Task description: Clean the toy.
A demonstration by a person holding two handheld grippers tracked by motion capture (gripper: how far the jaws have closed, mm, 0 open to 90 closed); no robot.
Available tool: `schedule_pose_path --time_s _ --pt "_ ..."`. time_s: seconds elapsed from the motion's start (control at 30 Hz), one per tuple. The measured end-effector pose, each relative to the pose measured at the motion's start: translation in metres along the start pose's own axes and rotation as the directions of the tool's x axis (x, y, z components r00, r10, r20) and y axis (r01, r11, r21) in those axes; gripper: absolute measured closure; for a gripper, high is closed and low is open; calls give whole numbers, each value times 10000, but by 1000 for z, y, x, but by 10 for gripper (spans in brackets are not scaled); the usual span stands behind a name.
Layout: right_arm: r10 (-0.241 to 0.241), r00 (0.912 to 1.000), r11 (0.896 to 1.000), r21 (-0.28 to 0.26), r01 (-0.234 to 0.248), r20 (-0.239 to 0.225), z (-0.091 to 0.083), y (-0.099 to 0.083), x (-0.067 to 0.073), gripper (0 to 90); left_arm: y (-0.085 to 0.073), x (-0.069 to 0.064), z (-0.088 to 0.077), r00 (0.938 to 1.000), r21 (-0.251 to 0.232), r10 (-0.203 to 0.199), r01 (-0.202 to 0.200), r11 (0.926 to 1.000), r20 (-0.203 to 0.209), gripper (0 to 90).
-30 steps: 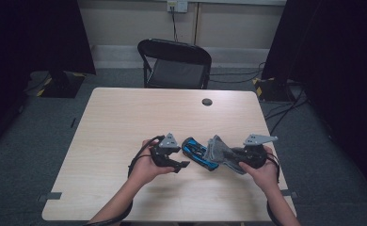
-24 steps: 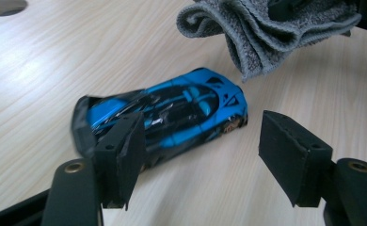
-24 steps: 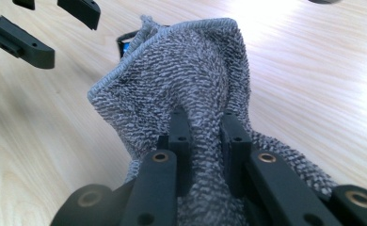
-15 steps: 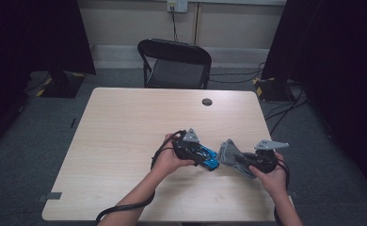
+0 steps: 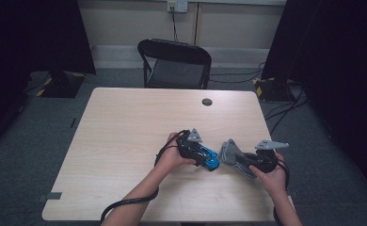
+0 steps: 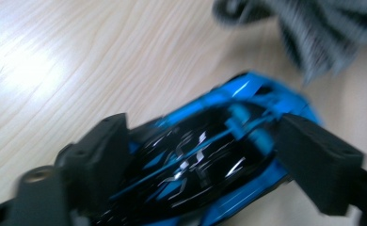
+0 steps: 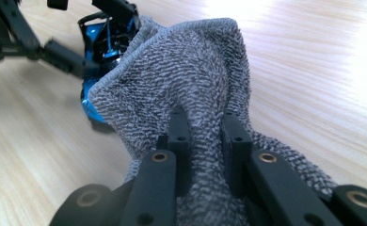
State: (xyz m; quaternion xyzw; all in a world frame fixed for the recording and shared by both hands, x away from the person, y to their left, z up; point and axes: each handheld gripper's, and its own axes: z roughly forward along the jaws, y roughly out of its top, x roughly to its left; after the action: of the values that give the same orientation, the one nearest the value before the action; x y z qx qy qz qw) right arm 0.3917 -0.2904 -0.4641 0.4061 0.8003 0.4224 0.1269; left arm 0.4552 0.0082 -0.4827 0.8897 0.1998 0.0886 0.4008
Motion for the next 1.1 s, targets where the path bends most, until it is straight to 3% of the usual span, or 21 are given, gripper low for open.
schedule_pose_path --time_s 0.1,0.37,0.53,0.67,0.87,1.1 --pt "93 9999 10000 -35 -93 106 -1 0 -2 784 -3 3 0 9999 -221 -49 53 9997 160 145" --pt "333 9978 9994 -8 -333 566 -2 -3 -7 784 -4 5 -1 9998 -228 30 -25 9997 218 145" --pt "282 9980 9994 166 -292 574 5 -2 -8 784 -4 6 -1 9997 -346 46 -37 9994 255 148" --pt "311 9959 9989 332 -340 847 11 -2 -8 784 -5 6 -1 9995 -315 83 -74 9995 299 150" --pt "640 9854 9967 396 -711 1575 19 -4 -11 784 -5 5 -1 9995 -334 98 -88 9994 289 147" --pt "639 9728 9953 574 -785 2225 29 -6 -7 783 -5 7 -1 9989 -366 112 -95 9993 452 143"
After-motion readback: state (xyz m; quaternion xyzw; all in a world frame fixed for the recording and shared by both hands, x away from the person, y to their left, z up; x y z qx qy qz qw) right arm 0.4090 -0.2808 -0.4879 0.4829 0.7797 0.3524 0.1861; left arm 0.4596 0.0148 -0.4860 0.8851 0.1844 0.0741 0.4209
